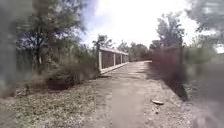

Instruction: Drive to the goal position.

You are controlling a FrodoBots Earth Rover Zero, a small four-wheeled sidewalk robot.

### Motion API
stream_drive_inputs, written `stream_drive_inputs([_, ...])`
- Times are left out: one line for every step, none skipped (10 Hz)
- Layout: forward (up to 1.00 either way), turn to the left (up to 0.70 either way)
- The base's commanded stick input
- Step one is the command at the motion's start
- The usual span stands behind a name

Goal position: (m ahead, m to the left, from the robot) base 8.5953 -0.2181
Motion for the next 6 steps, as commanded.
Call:
stream_drive_inputs([0.85,-0.23])
stream_drive_inputs([0.85,-0.34])
stream_drive_inputs([0.85,-0.34])
stream_drive_inputs([0.85,0.0])
stream_drive_inputs([0.85,0.0])
stream_drive_inputs([0.85,0.0])
